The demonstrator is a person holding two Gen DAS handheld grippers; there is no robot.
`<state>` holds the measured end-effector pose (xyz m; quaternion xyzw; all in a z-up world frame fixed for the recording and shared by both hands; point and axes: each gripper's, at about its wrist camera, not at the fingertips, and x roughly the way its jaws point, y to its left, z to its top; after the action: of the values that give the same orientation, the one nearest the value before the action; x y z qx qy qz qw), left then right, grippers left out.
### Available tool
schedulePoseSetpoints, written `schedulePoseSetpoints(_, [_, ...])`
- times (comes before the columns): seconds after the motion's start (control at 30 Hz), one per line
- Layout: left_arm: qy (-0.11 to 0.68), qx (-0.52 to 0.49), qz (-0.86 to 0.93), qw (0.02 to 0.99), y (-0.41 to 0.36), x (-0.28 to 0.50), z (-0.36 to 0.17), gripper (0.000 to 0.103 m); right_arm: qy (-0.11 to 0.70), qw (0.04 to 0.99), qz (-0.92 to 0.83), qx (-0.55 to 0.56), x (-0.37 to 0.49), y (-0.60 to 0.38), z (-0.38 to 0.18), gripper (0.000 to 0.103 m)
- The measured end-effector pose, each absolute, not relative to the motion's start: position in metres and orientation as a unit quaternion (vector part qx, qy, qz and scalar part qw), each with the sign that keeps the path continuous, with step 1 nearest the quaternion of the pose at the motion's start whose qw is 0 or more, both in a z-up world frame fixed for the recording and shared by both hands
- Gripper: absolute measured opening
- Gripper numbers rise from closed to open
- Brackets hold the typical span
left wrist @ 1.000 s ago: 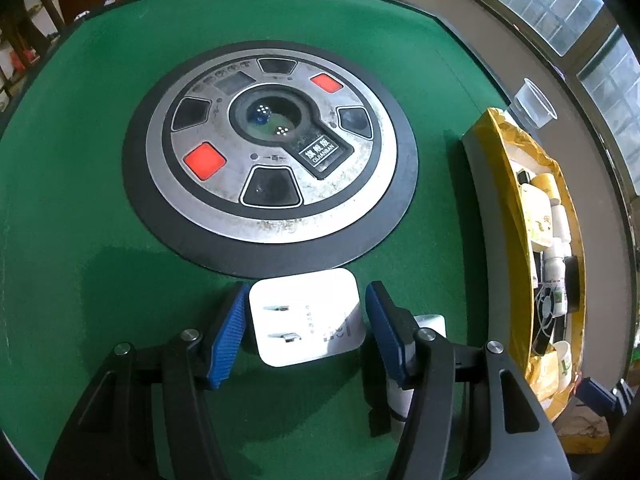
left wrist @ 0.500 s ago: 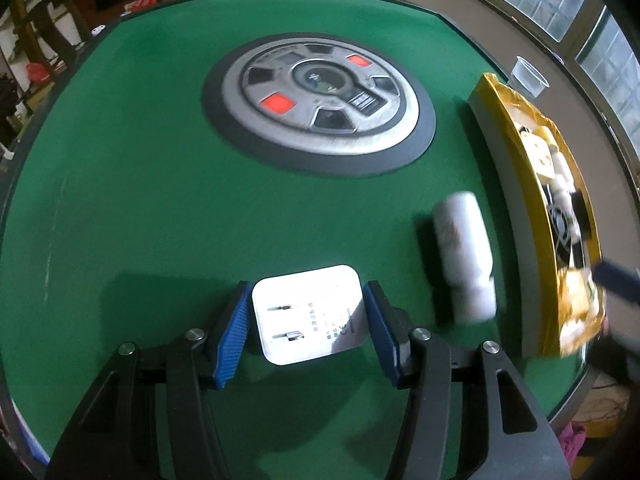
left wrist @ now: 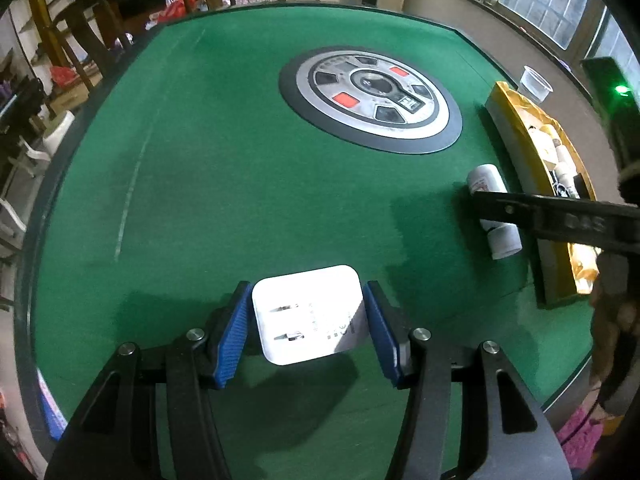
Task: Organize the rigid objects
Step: 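Grasp the white plug adapter with the left gripper while the right grasps a white pill bottle, then carry the plug adapter in the left gripper and pill bottle in the right to the tray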
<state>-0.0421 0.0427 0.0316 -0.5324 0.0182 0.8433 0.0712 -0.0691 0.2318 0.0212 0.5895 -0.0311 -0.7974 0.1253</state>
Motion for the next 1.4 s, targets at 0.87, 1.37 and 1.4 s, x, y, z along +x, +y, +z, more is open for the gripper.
schedulePoseSetpoints(0.87, [0.033,-0.521,0.849,0.084,0.041,-0.048,0.032,0.054,0.001,0.130,-0.805,0.579,-0.046,0.240,0.016,0.030])
schedulePoseSetpoints(1.37, [0.047,-0.510,0.853,0.104,0.060,-0.051,0.041,0.054,-0.039,0.172,-0.815,0.552,-0.028,0.229,0.038,0.030])
schedulePoseSetpoints(1.4, [0.048,-0.509,0.853,0.105,0.062,-0.051,0.041,0.054,-0.041,0.171,-0.816,0.550,-0.026,0.229,0.040,0.030])
